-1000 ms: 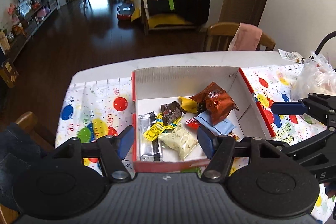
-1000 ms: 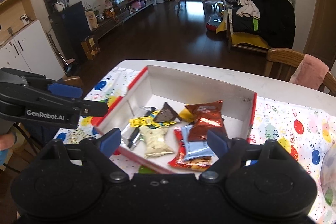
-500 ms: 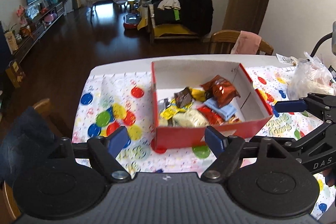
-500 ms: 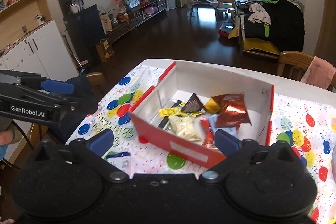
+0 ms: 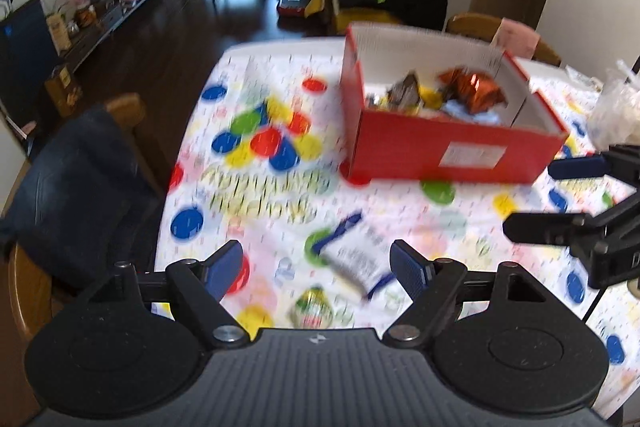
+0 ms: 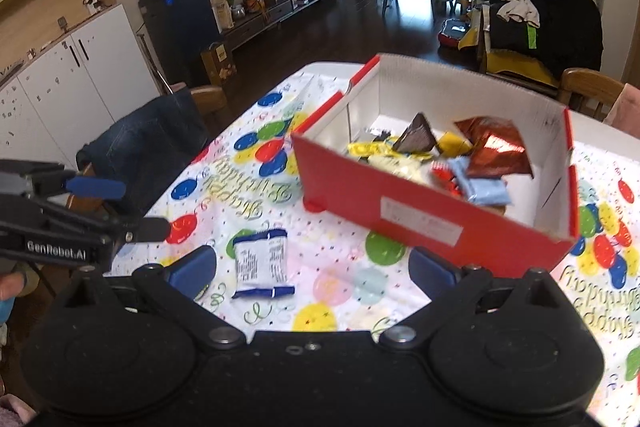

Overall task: Organize snacks
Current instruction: 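Withdraw both grippers from the box toward the last two snacks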

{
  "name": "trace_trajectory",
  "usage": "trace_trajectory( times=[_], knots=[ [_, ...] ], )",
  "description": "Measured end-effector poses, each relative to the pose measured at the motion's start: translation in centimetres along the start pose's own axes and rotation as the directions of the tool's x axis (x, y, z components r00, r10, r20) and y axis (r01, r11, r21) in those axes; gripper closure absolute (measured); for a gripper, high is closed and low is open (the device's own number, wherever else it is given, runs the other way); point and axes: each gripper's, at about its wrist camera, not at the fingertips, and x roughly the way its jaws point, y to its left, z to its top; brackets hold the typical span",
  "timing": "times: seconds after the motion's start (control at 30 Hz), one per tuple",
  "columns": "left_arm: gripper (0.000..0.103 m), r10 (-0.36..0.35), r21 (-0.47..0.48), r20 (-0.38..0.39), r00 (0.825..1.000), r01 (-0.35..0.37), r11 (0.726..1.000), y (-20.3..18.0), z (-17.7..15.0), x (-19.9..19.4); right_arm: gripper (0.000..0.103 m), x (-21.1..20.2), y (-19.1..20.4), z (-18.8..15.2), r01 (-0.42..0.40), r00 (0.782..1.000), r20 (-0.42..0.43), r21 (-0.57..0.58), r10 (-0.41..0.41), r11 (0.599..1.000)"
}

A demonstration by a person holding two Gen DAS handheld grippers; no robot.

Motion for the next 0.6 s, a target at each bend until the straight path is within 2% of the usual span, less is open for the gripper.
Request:
trace_trajectory(
  times=[0.13,0.27,0.6],
  knots=[
    [0.022,0.011,0.002,-0.045,0.999,-0.011,1.000,0.3,-2.0,1.2,0.000,1.4,0.4,-0.6,-0.005,0.999,-0.032,-0.001,0.004,1.000],
    [0.022,-0.030,-0.017,-0.098,0.995,0.028,0.999,0.9,-3.5,2.7,0.000,2.8,0.6,-1.2,-0.019,0.997,-0.075,-0.002,0.019,1.000],
    [0.024,-0.009,0.039,-0.131,0.991,0.014,0.999,0.7,-4.5,6.1,0.003,6.1,0.8,-1.4,-0.025,0.989,-0.149,-0.046,0.018,0.999]
  ],
)
